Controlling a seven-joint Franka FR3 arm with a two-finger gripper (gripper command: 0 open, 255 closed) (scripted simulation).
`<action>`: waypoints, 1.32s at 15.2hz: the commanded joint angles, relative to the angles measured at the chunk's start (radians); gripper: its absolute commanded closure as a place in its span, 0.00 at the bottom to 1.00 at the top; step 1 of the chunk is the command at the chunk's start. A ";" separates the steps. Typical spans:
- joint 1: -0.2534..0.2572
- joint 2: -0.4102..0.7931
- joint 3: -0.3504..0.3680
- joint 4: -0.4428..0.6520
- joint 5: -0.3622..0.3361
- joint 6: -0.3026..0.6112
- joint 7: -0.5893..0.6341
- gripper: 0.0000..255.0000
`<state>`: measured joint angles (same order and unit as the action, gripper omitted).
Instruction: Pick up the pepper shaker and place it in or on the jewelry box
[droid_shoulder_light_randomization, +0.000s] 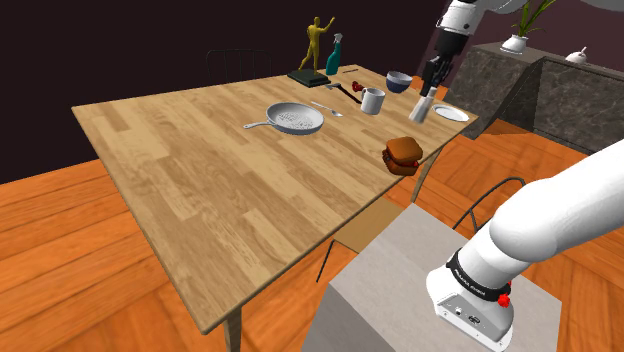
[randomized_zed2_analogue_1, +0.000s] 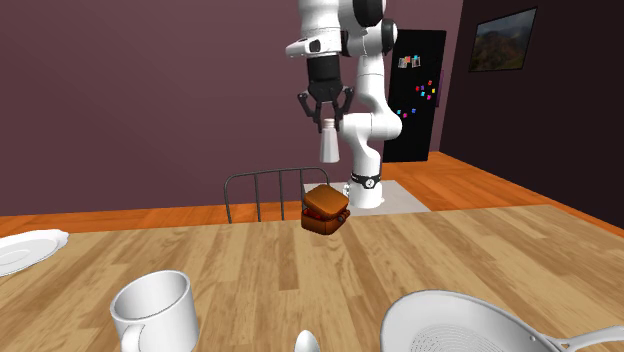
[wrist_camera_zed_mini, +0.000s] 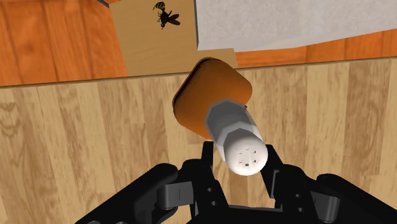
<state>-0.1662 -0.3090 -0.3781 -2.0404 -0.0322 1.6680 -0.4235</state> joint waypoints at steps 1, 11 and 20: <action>-0.001 -0.004 0.000 -0.031 -0.002 0.027 0.001 1.00; -0.004 0.008 -0.010 -0.155 -0.002 0.162 -0.009 1.00; -0.005 0.024 -0.017 -0.213 0.000 0.236 -0.017 1.00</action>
<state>-0.1711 -0.2849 -0.3950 -2.2524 -0.0319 1.9023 -0.4403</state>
